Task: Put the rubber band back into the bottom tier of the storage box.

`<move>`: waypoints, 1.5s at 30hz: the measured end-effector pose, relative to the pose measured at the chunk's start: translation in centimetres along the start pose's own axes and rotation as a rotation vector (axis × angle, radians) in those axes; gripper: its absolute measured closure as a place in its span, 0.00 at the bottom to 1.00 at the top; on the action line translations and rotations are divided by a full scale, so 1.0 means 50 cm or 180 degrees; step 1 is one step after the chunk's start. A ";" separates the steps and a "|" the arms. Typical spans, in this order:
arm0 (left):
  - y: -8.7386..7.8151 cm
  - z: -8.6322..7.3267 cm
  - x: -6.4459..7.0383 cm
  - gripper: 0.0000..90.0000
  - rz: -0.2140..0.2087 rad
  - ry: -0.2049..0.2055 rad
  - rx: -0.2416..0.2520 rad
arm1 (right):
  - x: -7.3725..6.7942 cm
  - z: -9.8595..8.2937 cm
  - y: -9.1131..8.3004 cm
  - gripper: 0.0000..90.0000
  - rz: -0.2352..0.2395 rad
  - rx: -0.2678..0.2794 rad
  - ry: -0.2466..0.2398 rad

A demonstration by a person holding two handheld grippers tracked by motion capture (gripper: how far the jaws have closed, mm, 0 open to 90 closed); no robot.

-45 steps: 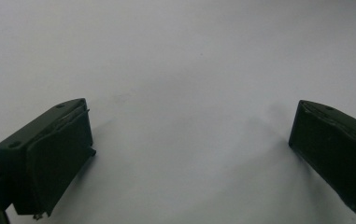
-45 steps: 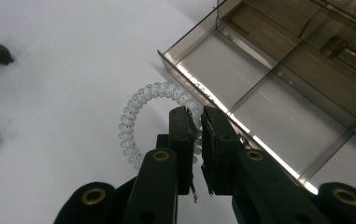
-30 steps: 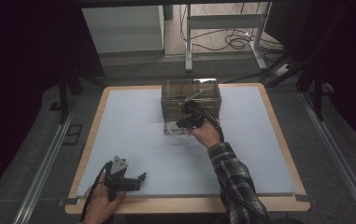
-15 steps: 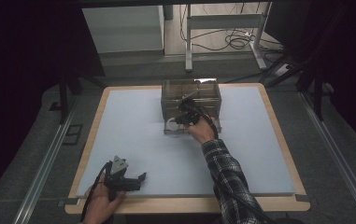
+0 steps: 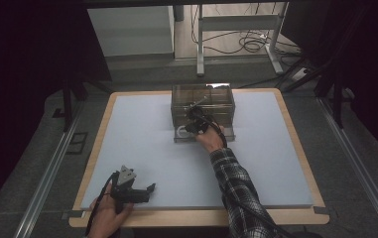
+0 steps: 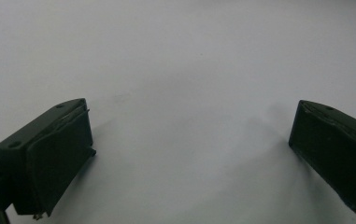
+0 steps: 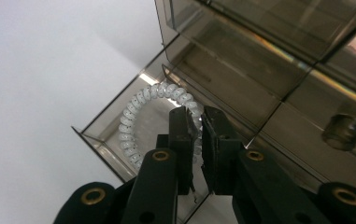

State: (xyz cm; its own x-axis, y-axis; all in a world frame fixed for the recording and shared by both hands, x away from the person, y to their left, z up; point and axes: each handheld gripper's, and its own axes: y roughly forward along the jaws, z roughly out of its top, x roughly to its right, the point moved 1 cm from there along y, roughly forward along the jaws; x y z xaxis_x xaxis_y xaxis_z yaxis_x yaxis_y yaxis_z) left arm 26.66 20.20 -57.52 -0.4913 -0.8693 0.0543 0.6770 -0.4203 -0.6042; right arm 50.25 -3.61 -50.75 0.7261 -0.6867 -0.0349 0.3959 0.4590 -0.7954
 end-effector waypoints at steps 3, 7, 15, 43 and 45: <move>0.000 0.000 0.000 0.00 0.0002 0.0006 0.0000 | -0.001 -0.003 0.008 0.90 -0.0002 -0.0036 -0.0025; 0.000 0.000 0.000 0.00 0.0000 0.0002 -0.0001 | -0.004 -0.007 0.017 0.90 -0.0013 -0.0072 -0.0047; 0.000 0.000 0.000 0.00 0.0000 0.0003 -0.0001 | -0.010 -0.010 0.031 0.89 0.0011 -0.0104 -0.0070; 0.000 0.000 0.000 0.00 0.0000 -0.0001 0.0000 | -0.038 0.003 -0.003 0.63 -0.0037 0.0018 -0.0377; 0.000 0.000 0.000 0.00 0.0000 -0.0001 0.0000 | -0.039 0.002 -0.005 0.61 -0.0029 0.0031 -0.0395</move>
State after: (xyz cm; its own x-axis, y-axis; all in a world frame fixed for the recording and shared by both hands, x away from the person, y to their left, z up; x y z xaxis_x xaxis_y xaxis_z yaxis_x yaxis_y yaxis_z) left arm 26.66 20.20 -57.52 -0.4912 -0.8694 0.0546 0.6769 -0.4204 -0.6042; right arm 48.79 -2.30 -50.41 0.7862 -0.6162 0.0479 0.4077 0.4588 -0.7895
